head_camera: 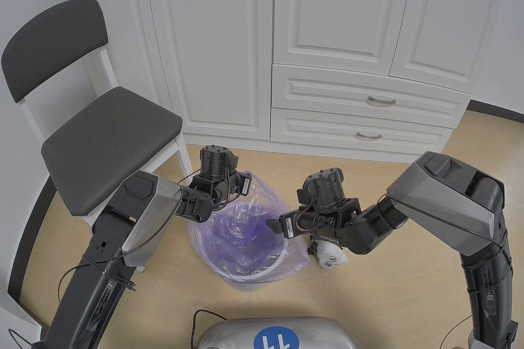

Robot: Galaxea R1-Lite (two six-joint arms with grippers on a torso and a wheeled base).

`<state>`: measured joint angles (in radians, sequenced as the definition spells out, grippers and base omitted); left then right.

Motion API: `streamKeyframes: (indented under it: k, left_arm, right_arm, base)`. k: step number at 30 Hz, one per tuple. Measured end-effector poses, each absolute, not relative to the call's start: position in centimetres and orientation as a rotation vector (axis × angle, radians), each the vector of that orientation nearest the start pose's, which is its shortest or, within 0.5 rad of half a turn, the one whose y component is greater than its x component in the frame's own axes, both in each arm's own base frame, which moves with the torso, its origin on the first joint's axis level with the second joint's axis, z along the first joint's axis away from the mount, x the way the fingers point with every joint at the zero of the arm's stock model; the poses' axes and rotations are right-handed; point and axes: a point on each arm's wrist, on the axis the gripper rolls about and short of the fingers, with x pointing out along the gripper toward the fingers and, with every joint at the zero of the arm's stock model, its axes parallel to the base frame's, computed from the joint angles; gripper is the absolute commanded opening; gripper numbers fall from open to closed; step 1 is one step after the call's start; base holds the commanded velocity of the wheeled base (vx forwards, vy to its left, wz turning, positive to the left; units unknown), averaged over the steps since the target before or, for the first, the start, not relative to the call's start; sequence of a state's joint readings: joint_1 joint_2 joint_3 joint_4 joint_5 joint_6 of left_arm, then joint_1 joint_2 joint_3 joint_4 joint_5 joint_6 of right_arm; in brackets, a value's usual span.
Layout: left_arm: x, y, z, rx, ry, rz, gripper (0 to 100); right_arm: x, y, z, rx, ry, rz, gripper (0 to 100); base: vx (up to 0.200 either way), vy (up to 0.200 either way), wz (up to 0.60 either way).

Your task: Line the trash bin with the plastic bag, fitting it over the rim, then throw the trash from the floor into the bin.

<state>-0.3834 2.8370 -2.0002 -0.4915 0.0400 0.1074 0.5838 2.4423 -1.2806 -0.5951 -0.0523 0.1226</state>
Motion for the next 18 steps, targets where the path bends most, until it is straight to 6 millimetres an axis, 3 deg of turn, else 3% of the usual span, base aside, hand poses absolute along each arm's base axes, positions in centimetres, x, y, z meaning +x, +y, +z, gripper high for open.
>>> streamKeyframes:
  k: [10, 18]
  left_arm:
    - [50.8, -20.3, -1.9, 0.174, 0.337, -0.327, 100]
    - [48.3, -18.7, -1.4, 0.219, 0.422, -0.336, 100]
  right_arm:
    - [37.5, 25.8, -0.8, -0.129, 0.588, 0.452, 100]
    - [39.4, 25.1, -2.3, -0.259, 0.557, 0.352, 100]
  base:
    - [0.000, 0.000, 0.00]
    - [0.000, 0.000, 0.00]
